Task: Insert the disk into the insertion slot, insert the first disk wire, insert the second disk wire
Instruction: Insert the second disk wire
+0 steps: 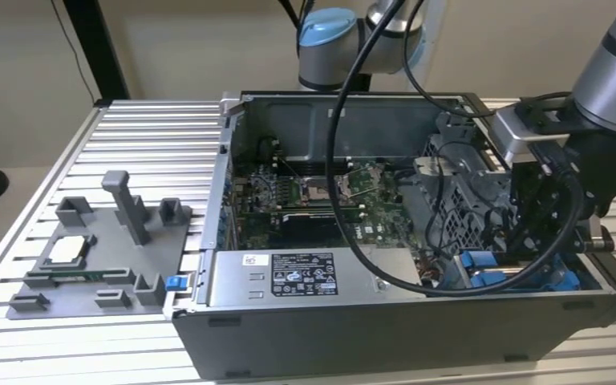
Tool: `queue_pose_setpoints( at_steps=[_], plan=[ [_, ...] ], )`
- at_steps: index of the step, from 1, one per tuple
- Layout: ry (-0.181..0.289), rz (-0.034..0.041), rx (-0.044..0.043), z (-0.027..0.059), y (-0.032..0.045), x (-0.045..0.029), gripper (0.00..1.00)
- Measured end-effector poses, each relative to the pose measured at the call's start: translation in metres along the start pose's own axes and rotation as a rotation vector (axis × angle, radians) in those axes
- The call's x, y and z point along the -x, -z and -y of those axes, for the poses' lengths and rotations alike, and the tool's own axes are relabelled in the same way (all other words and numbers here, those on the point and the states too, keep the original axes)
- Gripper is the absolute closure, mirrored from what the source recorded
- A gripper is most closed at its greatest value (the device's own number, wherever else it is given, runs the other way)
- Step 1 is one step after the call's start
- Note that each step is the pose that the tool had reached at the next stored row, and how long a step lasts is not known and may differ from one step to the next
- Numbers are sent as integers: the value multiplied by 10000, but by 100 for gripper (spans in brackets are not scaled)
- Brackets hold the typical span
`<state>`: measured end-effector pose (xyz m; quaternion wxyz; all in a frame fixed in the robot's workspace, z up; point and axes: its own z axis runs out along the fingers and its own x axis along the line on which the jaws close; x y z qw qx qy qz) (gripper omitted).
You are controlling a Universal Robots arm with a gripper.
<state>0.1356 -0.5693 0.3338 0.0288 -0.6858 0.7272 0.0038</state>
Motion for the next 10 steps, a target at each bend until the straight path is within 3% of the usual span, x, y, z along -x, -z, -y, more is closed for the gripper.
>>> queue_pose_setpoints(
  at_steps=[10],
  plan=[
    [1, -20, -2, 5, 119, 5, 0]
  ],
)
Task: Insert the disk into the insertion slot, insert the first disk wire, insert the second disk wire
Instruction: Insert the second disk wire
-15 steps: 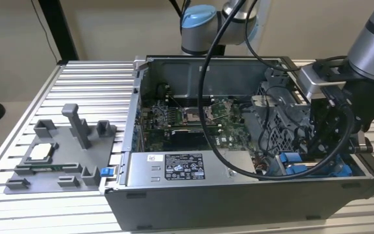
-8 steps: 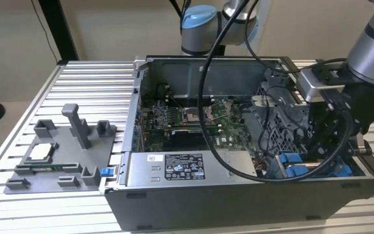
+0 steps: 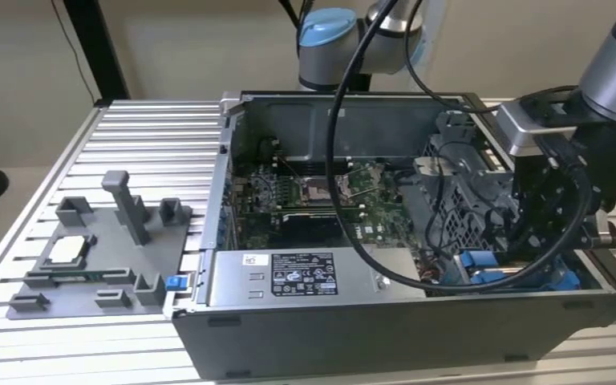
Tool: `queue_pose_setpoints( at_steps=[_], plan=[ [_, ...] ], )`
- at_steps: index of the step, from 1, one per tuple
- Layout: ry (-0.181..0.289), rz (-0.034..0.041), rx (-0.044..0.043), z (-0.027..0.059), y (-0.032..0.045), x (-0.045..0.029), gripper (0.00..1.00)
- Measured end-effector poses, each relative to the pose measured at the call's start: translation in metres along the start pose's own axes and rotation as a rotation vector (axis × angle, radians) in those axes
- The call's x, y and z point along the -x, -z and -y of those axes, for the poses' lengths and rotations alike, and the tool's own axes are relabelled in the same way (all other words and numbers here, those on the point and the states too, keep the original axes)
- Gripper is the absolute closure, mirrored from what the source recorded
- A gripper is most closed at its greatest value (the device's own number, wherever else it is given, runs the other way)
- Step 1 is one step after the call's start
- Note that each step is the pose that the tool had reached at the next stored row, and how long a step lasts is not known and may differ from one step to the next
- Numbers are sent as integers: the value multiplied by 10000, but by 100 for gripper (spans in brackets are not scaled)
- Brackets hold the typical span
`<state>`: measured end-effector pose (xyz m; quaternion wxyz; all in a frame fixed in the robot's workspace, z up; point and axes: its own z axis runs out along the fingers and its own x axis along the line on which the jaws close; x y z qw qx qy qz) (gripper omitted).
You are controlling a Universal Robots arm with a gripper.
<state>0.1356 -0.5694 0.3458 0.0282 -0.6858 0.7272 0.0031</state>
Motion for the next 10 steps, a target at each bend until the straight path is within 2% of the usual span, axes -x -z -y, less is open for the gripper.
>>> queue_pose_setpoints(
  at_steps=[10],
  plan=[
    [0, 0, 0, 8, 239, 11, 0]
  ],
)
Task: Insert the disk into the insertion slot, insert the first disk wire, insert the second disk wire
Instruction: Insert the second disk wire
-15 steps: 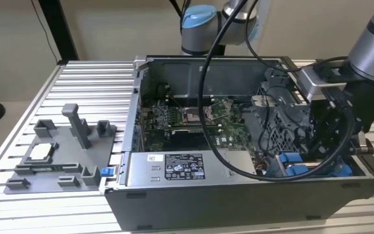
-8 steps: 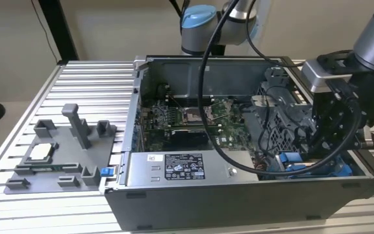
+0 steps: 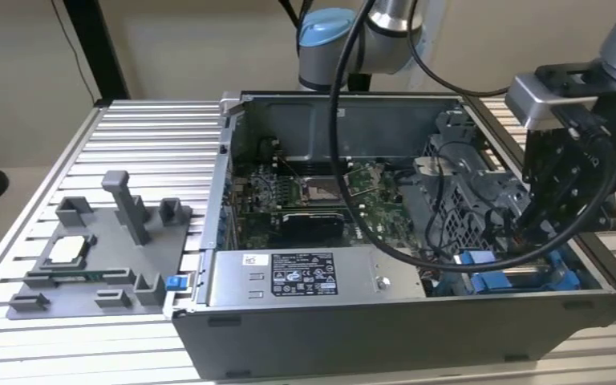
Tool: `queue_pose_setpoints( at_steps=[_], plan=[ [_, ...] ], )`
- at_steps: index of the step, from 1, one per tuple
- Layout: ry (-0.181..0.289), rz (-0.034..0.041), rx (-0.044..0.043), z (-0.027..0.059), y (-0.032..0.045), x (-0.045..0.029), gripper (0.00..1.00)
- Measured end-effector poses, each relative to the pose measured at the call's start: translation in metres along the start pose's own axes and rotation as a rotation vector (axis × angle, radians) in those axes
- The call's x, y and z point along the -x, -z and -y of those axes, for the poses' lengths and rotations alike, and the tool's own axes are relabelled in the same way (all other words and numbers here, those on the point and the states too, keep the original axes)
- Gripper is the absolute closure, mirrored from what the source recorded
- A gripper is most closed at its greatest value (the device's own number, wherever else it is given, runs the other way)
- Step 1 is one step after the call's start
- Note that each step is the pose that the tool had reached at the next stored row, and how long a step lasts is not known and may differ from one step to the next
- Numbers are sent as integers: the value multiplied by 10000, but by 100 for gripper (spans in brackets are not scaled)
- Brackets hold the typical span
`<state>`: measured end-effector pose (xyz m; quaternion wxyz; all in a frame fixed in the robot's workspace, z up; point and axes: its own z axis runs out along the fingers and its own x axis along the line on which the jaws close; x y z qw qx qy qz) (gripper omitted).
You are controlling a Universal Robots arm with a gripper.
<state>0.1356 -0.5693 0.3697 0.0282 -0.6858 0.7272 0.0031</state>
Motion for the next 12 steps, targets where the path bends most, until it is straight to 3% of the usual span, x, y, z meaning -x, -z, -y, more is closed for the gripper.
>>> queue_pose_setpoints(
  at_steps=[12],
  plan=[
    [-1, 1, 0, 8, 254, 11, 0]
  ],
)
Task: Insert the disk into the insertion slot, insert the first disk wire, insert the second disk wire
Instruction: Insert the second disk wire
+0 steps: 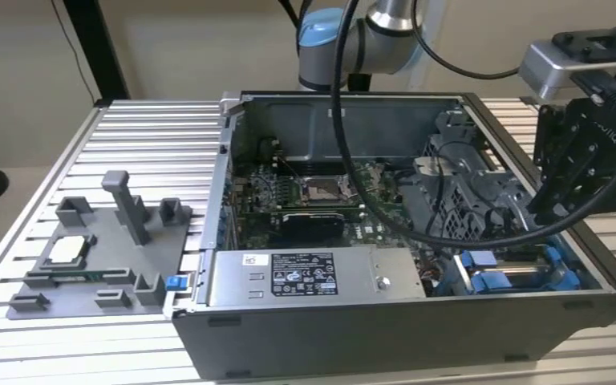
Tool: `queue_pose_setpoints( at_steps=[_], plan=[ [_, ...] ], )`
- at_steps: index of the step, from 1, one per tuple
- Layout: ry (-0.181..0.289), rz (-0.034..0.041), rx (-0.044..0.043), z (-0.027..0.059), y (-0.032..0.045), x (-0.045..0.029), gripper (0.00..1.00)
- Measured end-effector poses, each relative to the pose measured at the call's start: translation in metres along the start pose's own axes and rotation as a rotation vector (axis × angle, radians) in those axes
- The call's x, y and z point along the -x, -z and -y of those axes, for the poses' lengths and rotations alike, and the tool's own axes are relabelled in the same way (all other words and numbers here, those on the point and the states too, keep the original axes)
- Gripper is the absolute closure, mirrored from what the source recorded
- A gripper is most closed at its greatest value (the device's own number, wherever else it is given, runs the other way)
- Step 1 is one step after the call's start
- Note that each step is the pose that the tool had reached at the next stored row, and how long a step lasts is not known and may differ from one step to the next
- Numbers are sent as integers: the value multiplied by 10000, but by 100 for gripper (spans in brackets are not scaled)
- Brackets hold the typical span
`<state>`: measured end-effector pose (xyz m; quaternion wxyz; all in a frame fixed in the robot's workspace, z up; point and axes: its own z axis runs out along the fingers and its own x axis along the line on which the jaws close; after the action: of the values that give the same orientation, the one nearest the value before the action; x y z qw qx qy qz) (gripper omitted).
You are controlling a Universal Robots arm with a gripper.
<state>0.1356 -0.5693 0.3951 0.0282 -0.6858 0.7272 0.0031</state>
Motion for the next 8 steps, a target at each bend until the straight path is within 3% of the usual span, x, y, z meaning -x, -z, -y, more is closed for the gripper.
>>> queue_pose_setpoints(
  at_steps=[6, 8],
  plan=[
    [1, 0, 0, 4, 123, 6, 0],
    [0, 1, 0, 5, 132, 6, 0]
  ],
)
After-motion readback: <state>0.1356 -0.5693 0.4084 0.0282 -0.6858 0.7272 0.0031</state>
